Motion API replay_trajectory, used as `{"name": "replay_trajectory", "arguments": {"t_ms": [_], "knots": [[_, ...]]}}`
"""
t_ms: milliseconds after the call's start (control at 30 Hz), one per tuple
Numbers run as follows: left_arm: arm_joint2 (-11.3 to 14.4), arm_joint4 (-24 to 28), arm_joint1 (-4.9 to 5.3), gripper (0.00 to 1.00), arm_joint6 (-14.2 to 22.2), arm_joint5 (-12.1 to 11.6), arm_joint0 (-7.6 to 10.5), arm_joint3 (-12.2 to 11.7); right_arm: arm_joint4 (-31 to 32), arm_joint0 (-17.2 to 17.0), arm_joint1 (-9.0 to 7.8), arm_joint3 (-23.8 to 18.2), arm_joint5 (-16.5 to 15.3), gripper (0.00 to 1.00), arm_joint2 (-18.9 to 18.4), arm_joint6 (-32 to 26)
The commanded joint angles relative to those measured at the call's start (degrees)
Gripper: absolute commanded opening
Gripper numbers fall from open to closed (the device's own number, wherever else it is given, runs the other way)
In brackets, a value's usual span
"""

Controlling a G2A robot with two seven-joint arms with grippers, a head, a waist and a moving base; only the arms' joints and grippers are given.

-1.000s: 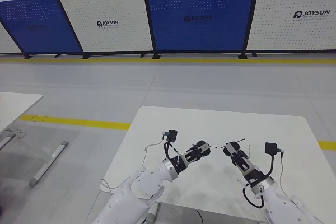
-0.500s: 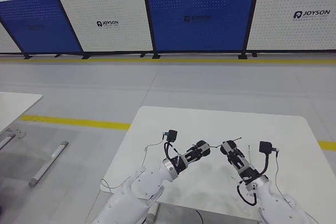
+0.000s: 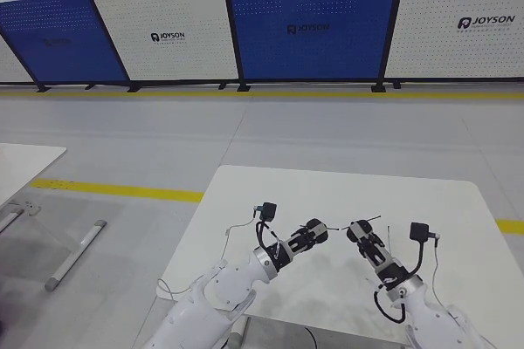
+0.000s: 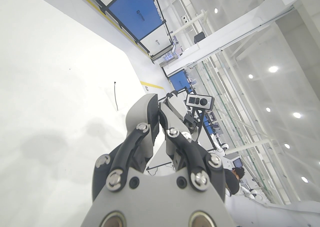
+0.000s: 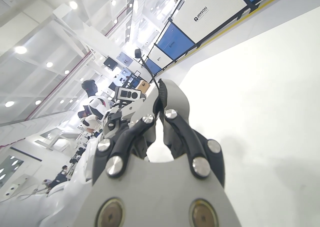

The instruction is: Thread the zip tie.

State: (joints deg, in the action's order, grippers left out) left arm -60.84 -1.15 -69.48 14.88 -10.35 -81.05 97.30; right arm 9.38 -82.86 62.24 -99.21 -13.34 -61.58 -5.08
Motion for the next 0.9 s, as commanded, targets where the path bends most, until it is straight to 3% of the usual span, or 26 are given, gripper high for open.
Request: {"name": "replay_trajectory", "arguments": {"t_ms": [0, 867], "knots": [[0.0, 0.0, 0.0, 0.0, 0.0, 0.0, 0.0, 0.0, 0.3, 0.1, 0.15, 0.1, 0.0, 0.0, 0.1, 0.0], [0.0, 0.0, 0.0, 0.0, 0.0, 0.0, 0.0, 0.0, 1.4, -0.6, 1.47, -0.1, -0.3, 0.0, -1.6, -1.7]]}}
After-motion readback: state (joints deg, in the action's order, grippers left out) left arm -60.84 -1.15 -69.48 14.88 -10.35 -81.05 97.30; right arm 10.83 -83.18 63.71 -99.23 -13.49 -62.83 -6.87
